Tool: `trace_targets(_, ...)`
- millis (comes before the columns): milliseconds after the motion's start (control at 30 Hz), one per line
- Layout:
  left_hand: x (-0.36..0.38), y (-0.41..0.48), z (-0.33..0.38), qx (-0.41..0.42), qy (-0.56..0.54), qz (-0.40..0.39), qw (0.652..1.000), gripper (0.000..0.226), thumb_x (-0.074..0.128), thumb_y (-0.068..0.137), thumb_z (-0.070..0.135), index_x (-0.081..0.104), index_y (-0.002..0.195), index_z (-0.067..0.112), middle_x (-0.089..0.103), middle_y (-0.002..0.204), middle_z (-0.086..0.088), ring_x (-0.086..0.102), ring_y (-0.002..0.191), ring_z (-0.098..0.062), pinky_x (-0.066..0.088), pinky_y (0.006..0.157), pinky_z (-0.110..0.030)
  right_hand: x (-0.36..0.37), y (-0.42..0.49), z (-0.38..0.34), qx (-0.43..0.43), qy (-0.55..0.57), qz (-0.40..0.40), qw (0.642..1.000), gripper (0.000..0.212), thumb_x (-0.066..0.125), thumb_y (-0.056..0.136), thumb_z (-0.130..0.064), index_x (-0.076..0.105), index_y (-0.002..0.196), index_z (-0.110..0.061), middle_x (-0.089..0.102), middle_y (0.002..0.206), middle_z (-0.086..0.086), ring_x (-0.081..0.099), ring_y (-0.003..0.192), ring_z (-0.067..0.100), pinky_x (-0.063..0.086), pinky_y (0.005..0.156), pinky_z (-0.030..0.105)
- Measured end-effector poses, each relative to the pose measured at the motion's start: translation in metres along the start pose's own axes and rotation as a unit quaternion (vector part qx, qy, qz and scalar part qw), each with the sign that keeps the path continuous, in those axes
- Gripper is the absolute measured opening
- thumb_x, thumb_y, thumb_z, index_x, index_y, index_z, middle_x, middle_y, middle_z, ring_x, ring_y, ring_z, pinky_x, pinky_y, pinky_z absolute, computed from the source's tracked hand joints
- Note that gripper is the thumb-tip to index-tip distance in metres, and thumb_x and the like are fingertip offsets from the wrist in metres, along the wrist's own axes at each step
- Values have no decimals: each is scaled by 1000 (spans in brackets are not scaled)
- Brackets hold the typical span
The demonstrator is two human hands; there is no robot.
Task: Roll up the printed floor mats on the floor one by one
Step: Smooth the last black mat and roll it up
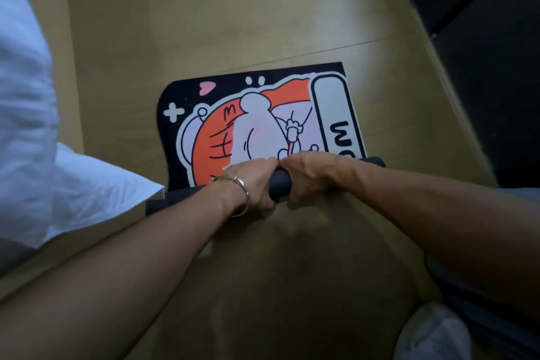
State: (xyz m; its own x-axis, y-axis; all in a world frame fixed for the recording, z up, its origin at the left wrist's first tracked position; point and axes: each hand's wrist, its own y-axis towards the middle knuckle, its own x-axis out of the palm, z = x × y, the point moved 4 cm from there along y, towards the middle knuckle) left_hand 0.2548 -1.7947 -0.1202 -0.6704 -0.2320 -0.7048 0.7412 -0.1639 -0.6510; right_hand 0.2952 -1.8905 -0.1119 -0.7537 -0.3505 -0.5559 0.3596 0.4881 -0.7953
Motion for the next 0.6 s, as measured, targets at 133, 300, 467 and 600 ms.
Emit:
trace_targets(133,-1,6,-7,-16,-21,-76,997,69,80,60,40,46,118,24,61,109,-1,59,89,-21,52,75,-33,-1,-5,-3,-35,-42,98,994,60,74,74,-33,44,124,-20,55,118,2,56,104,21,47,86,35)
trace_targets(300,-4,0,-6,-5,-13,-24,1000,64,80,62,34,41,112,24,56,106,-1,57,89,-21,50,71,-31,3,-1,-3,-19,-36,81,996,58,72,76,-31,45,126,-19,59,117,4,59,102,24,50,89,37)
trace_targets(467,1,2,-8,4,65,-27,998,62,75,71,30,41,121,18,57,114,-6,58,100,-25,45,72,-31,1,-2,-6,-29,-6,92,995,56,72,76,-34,47,123,-18,56,116,3,57,105,24,49,88,37)
trace_targets(600,-3,0,-13,7,32,-18,999,59,74,69,32,42,117,21,58,110,-4,58,94,-23,48,70,-32,5,4,-7,-21,-30,93,995,58,72,75,-37,47,124,-18,58,117,3,58,102,24,50,87,39)
